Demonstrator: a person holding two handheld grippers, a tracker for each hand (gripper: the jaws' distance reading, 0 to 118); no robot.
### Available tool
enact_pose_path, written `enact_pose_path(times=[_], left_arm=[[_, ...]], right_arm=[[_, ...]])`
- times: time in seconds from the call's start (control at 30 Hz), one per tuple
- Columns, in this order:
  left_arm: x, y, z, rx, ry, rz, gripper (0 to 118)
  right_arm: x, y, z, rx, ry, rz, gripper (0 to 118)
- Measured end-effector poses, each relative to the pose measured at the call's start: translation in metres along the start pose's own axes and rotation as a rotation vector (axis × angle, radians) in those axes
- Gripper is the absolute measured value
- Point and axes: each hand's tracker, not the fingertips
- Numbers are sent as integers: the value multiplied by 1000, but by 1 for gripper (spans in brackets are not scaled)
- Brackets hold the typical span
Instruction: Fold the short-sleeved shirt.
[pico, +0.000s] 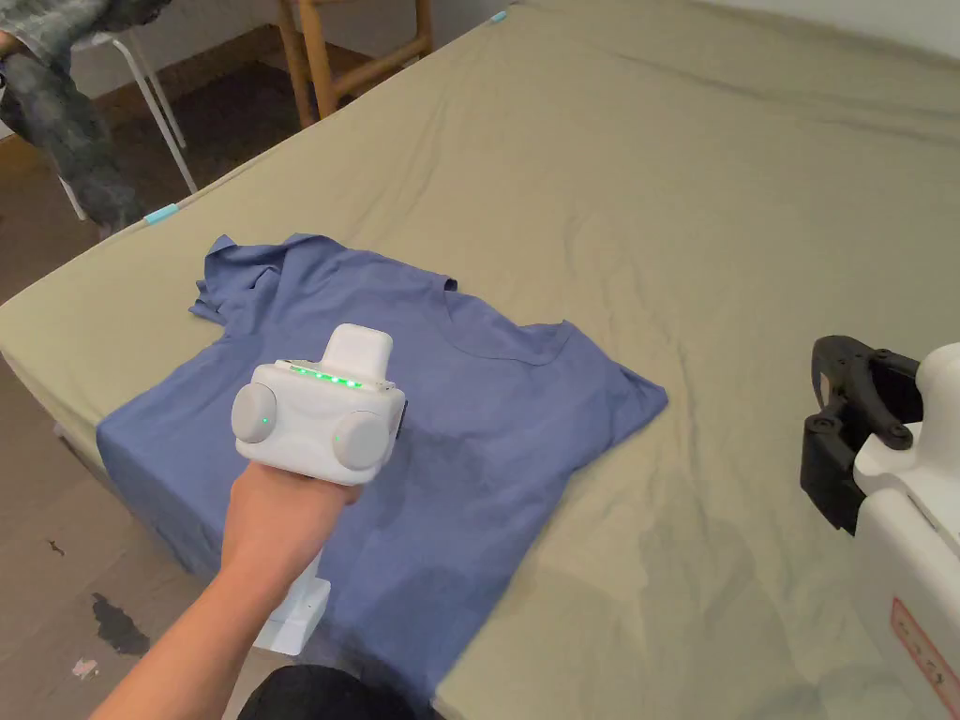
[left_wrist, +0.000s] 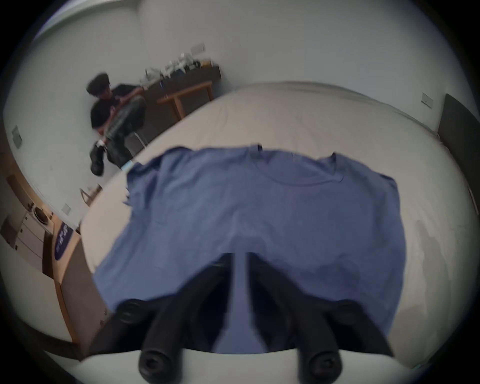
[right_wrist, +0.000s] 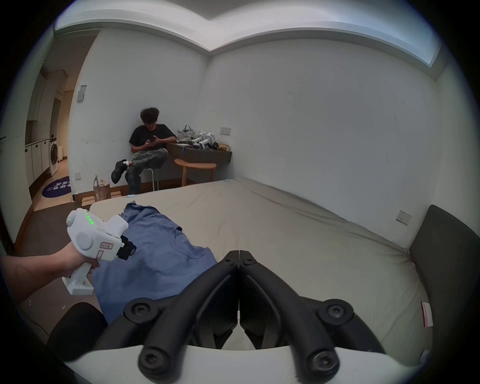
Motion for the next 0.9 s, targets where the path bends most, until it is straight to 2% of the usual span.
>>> enact_pose_path(times=[0.03, 0.07, 0.13, 0.27, 0.43, 0.47, 0.53, 0.57, 0.6, 0.67, 0.77, 0.8, 0.9], left_arm=[[-2, -1, -12, -18, -8, 13, 89], [-2, 0, -23, -46, 4, 21, 116], [-5, -4, -38, -44, -26, 71, 112], [-1, -2, -66, -100, -42, 104, 114], [-2, 0, -64, -115, -46, 113, 115], [2, -1, -61, -92, -26, 89, 110], [14, -1, -52, -38, -48, 47, 70], [20, 0, -47, -13, -32, 23, 41], [28, 1, -46, -8, -6, -28, 0], [38, -7, -57, -48, 11, -93, 0], [13, -6, -55, -60, -88, 59, 0], [4, -1, -49, 19, -87, 63, 0], [0, -3, -30, 86, -80, 16, 0]], right_arm=[[1, -2, -3, -9, 0, 1, 1], [1, -5, -6, -19, -2, 5, 1], [1, -8, -11, -35, -5, 12, 1], [3, -13, -17, -50, -11, 7, 1], [5, -20, -22, -73, -18, -10, 1], [4, -21, -22, -75, -32, 4, 1], [1, -22, -22, -69, -63, 49, 1], [0, -22, -22, -68, -62, 55, 1], [-1, -22, -22, -68, -56, 54, 1], [0, -21, -21, -71, -35, 42, 1], [2, -22, -16, -72, -33, 37, 1], [3, -22, -13, -70, -39, 38, 1], [8, -22, -9, -67, -50, 22, 1]])
